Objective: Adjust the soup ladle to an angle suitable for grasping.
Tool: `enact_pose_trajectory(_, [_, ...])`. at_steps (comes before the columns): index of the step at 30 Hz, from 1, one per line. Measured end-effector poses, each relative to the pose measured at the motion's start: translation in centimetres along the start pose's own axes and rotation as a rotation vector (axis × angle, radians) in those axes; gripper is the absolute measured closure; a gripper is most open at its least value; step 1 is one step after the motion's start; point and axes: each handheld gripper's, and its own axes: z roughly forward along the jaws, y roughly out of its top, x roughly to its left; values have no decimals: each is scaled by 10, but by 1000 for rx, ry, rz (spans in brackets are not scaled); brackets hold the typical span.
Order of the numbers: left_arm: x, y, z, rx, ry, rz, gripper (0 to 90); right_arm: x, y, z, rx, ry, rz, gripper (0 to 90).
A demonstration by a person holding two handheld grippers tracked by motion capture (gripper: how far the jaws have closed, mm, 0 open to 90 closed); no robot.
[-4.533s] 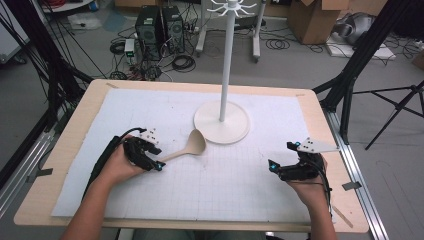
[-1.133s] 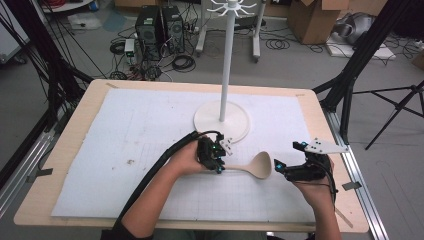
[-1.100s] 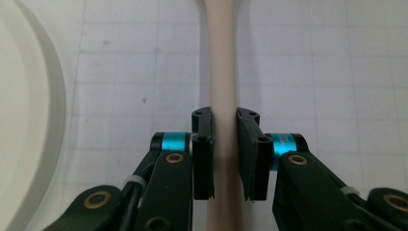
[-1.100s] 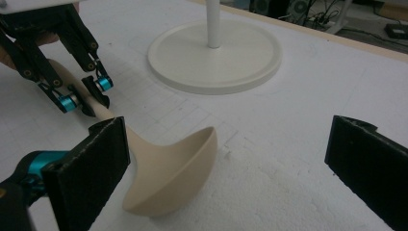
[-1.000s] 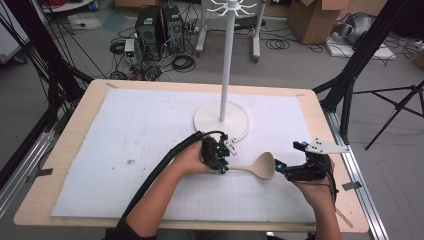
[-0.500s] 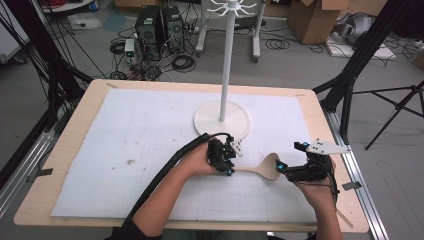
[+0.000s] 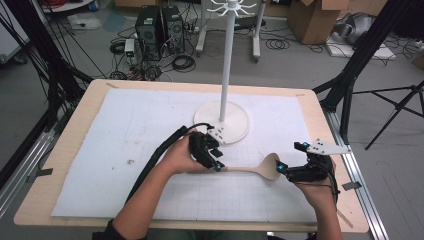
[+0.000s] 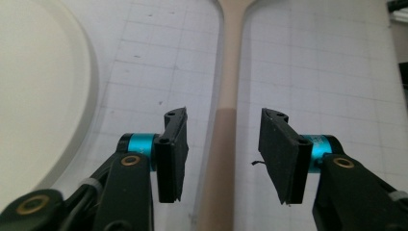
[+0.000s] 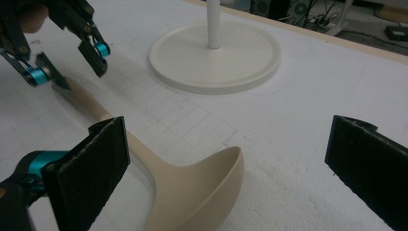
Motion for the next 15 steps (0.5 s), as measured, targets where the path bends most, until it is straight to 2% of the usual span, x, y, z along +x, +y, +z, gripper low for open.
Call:
enact_pose_trajectory(5, [-6, -13, -31, -55, 16, -18, 465, 1, 0, 0, 0, 3, 5, 2])
enact_pose_trajectory(6, [-8, -17, -36, -77, 24, -24, 426, 1, 0, -1, 1, 3, 5, 2])
enact_pose_trajectory(9, [-14, -27, -54, -124, 40, -30, 421, 0, 0, -1, 2, 1, 5, 2])
enact_pose_trajectory(11, [-16, -35, -65, -153, 64, -32, 398, 0, 0, -1, 3, 0, 5, 2])
enact_pose_trajectory(15, [-17, -53, -83, -207, 106, -72, 368, 1, 0, 0, 6, -1, 5, 2])
